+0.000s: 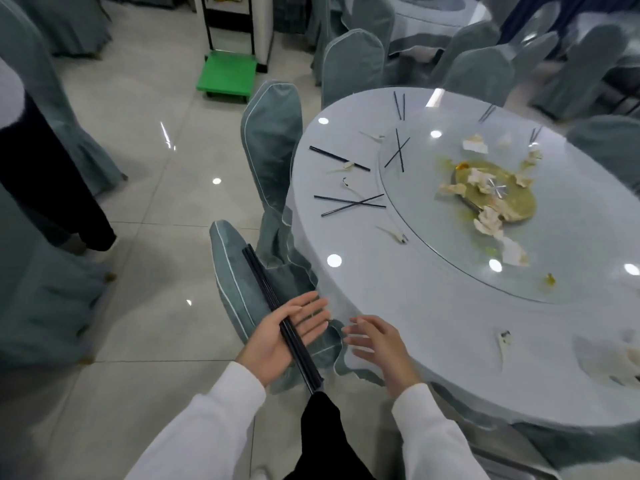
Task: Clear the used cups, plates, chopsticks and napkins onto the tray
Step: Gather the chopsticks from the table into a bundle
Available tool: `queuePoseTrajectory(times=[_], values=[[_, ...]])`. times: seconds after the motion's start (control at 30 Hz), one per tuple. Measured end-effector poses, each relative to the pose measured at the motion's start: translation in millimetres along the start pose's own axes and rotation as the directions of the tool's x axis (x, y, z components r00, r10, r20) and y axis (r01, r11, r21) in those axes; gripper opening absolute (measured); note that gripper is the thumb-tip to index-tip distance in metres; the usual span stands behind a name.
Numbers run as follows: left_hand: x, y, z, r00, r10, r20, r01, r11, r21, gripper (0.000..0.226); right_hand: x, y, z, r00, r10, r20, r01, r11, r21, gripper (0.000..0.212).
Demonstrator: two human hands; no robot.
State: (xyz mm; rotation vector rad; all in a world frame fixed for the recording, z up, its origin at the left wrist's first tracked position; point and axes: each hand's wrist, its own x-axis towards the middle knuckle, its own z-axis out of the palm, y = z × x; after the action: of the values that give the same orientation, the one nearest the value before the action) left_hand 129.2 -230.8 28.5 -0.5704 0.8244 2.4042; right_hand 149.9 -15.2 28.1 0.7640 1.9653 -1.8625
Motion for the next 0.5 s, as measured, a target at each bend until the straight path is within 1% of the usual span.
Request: queuePoseTrajectory(times=[0.23, 0.37, 0.5], values=[[94.8, 58.2, 32.1, 0.990, 0.064, -0.126, -0.072, 0.996, -0.059, 0.040, 121.9, -92.7, -21.8, 0.997, 0.030, 0.069, -0.023, 0.994, -0.103, 0.022], [145.2, 88.4, 50.2, 0.978, 0.098, -0.185, -0.115, 0.990, -0.082, 0.042, 193.9, -128.1, -29.3, 0.995, 0.035, 0.096, -0.021, 0.989, -0.144, 0.020], [186.4, 110.2, 63.6, 0.967, 0.122, -0.226, -0.156, 0.978, -0.140, 0.045, 264.4, -149.2, -31.3, 0.990, 0.052, 0.127, -0.027, 0.980, -0.196, 0.016]])
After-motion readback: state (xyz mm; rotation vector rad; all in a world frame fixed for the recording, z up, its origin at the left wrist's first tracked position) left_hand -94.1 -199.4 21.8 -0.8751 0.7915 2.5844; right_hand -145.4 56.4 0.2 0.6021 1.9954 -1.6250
